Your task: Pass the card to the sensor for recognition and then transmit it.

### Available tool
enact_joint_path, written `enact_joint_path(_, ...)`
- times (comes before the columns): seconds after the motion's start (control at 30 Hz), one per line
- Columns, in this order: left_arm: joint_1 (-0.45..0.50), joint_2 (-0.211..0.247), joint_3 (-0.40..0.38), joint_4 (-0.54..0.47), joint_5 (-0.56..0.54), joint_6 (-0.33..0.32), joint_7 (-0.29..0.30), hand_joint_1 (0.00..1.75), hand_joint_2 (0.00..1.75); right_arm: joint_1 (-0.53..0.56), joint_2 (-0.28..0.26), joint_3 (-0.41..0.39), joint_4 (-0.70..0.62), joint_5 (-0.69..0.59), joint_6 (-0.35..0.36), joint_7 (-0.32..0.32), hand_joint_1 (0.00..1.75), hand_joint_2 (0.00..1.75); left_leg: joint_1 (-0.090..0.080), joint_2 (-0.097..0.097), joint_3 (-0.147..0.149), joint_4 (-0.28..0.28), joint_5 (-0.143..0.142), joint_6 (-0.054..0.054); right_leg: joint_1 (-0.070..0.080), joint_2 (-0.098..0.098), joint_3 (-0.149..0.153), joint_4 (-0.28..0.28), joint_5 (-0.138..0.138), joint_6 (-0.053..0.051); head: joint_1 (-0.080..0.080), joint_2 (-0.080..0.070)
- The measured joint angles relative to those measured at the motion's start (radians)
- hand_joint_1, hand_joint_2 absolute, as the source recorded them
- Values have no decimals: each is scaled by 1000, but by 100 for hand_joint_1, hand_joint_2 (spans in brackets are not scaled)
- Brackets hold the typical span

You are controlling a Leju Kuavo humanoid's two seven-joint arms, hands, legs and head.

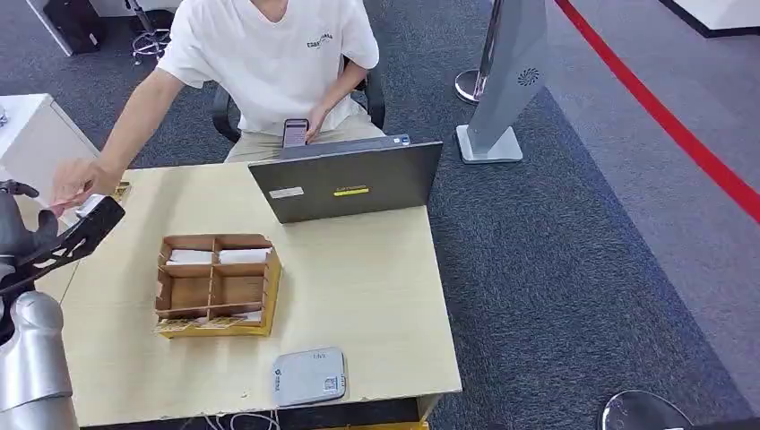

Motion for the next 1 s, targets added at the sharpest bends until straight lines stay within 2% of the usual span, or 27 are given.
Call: enact_joint_path(1.0, 6, 0, -1, -3, 2, 10, -8, 175, 175, 0, 0, 18, 1, -6, -7, 5, 0, 175, 0, 0, 0, 0, 0, 0, 0, 0, 0, 0, 0, 0, 0, 0)
